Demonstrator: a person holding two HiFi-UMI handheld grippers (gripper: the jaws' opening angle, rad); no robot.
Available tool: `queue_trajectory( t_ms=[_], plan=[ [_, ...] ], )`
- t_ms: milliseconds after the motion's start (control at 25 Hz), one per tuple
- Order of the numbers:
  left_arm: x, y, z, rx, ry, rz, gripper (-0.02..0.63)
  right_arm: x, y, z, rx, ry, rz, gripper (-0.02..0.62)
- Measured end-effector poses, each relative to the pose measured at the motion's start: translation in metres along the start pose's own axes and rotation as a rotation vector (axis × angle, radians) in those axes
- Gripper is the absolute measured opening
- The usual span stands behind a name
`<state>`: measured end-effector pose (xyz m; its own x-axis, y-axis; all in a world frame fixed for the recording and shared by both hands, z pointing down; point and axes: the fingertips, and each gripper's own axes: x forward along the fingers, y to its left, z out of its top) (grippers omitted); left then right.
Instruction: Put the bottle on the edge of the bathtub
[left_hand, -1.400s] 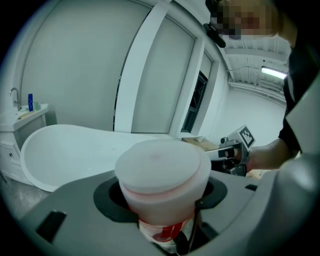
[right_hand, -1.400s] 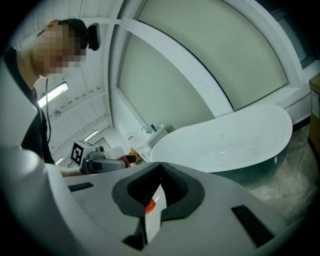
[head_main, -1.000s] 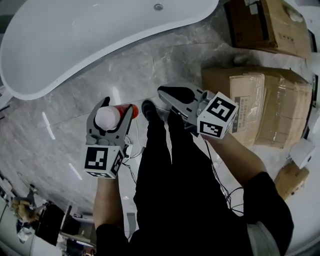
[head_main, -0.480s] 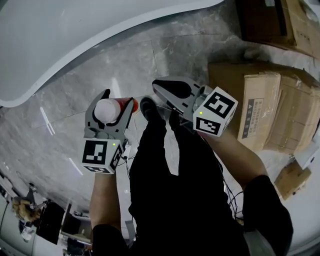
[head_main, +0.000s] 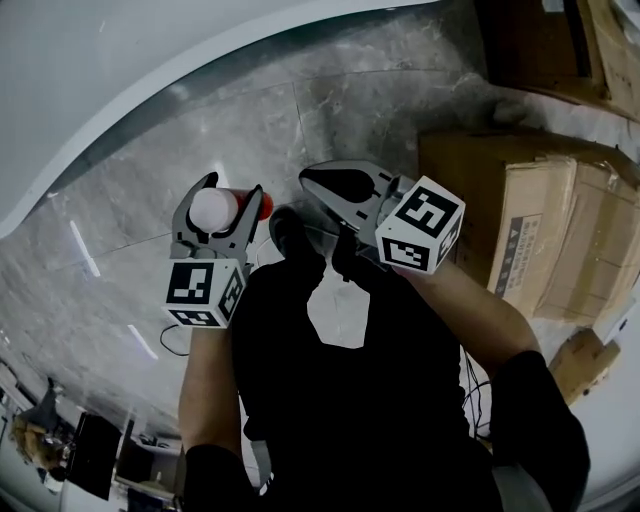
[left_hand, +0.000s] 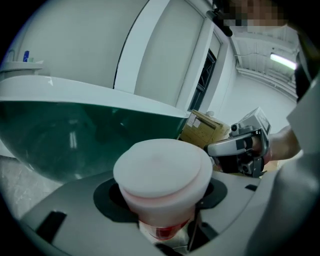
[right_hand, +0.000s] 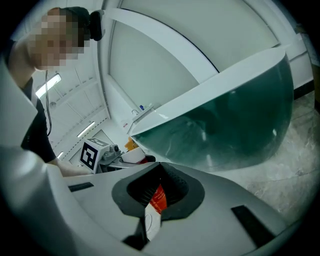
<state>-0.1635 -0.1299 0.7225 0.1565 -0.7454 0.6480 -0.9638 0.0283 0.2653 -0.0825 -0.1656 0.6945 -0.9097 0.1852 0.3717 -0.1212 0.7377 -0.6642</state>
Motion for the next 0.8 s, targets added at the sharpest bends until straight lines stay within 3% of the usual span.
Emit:
queue_trajectory(
  t_ms=[440,800],
  plan=[
    [0.072,0.052,-0.046,0.051,0.045,0.018,0.293,0.048,-0.045,-0.019,-0.067,0.051,0.041,0.028],
    [0.133,0.071,-0.067,0.213,0.009,-0.093,0.293,0.096,-0.105,-0.03,-0.123,0.028,0.056,0.028]
  ],
)
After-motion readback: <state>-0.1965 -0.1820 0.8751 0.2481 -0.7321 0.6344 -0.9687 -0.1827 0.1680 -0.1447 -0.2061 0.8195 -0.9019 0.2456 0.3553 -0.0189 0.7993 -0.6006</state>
